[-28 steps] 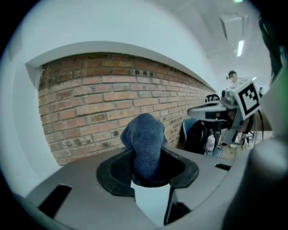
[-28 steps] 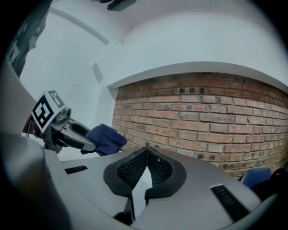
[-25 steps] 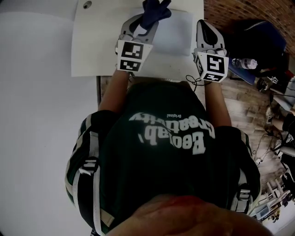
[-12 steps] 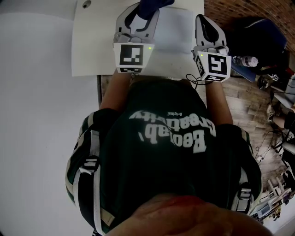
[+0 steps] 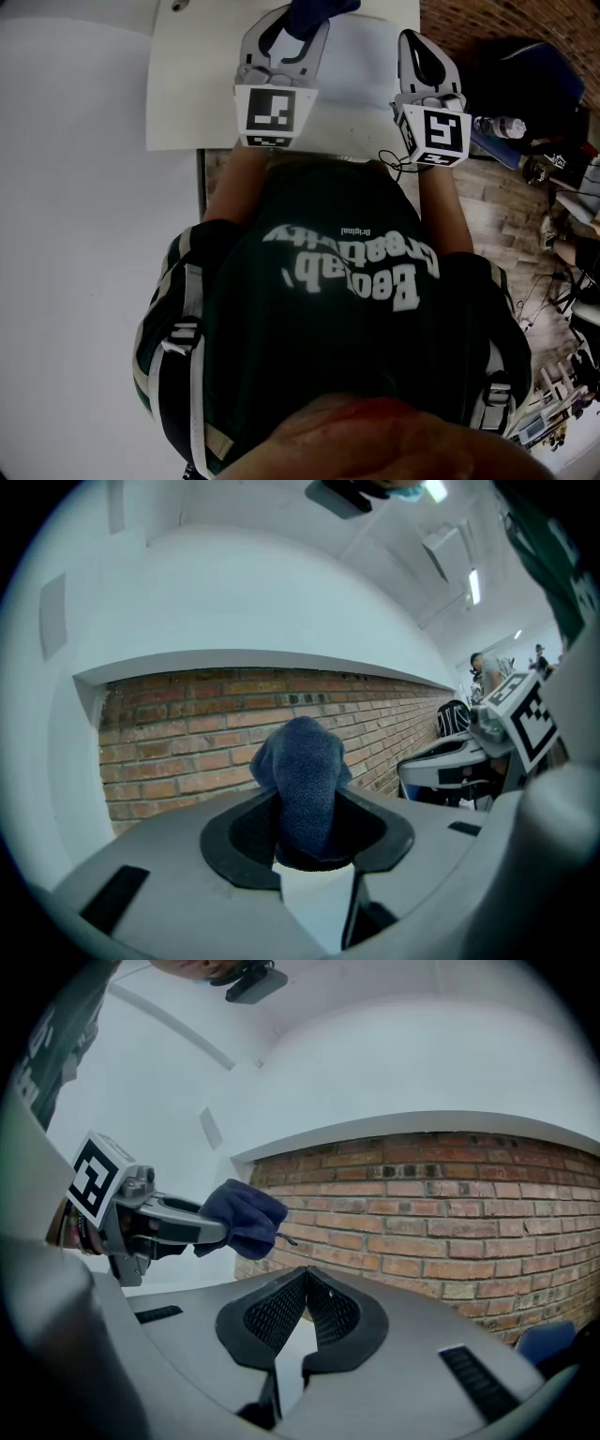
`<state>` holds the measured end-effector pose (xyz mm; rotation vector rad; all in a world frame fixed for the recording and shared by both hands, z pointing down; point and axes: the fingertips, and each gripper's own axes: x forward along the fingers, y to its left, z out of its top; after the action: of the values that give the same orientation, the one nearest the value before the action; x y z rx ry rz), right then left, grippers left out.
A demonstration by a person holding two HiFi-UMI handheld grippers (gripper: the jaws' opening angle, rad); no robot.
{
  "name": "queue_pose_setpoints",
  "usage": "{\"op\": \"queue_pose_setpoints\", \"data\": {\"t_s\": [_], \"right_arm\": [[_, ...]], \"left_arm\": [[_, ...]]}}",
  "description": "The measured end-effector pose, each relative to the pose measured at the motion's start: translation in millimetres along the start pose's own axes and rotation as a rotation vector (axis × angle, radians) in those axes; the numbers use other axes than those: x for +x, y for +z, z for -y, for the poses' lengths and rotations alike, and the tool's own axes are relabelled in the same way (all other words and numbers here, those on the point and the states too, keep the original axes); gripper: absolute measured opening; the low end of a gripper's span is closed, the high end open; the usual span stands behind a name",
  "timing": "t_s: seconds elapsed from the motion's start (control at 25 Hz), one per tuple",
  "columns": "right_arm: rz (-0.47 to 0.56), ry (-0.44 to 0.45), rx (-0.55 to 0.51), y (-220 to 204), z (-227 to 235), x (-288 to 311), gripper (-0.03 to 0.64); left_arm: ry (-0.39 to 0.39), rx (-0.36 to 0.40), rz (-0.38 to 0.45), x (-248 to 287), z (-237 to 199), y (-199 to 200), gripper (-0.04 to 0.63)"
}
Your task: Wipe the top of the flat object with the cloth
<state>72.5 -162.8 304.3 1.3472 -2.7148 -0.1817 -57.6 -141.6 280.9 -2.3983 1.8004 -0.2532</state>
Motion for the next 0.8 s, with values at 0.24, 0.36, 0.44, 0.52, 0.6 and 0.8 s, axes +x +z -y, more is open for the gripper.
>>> {"op": "queue_pose_setpoints", "data": {"t_s": [0.24,0.36,0.44,0.52,0.6,0.8], "right_arm": [[-0.010,-0.013,-0.035,-1.1,0.2,-4.2,-0.005],[-0.007,-0.025,-0.068,1.4,1.3,-6.2,-0.005],[-0.004,-0.015,-0.072,2.9,-0.5,-6.5,-0.005],[-0.004,-0.011,-0.075,2.9,-2.0,-6.5,-0.005],[-0.002,-0.011,-0.081,3.5,-3.1,-6.3,-0.005],[0.004,-0.015,-0.087,5.3,-2.5,-5.2,-0.005]], "left_arm": [[-0.002,-0.003,-0.003,-2.8,2.9,-0.6,0.153],[-0.001,-0.003,0.001,-2.9,3.7,0.7,0.153],[0.000,-0.002,0.003,-3.2,4.4,1.7,0.153],[-0.003,-0.006,0.005,-3.1,5.4,2.0,0.153],[-0.009,-0.017,0.007,-2.9,6.1,2.4,0.153],[-0.008,-0.015,0.006,-2.9,6.1,2.4,0.153]]}}
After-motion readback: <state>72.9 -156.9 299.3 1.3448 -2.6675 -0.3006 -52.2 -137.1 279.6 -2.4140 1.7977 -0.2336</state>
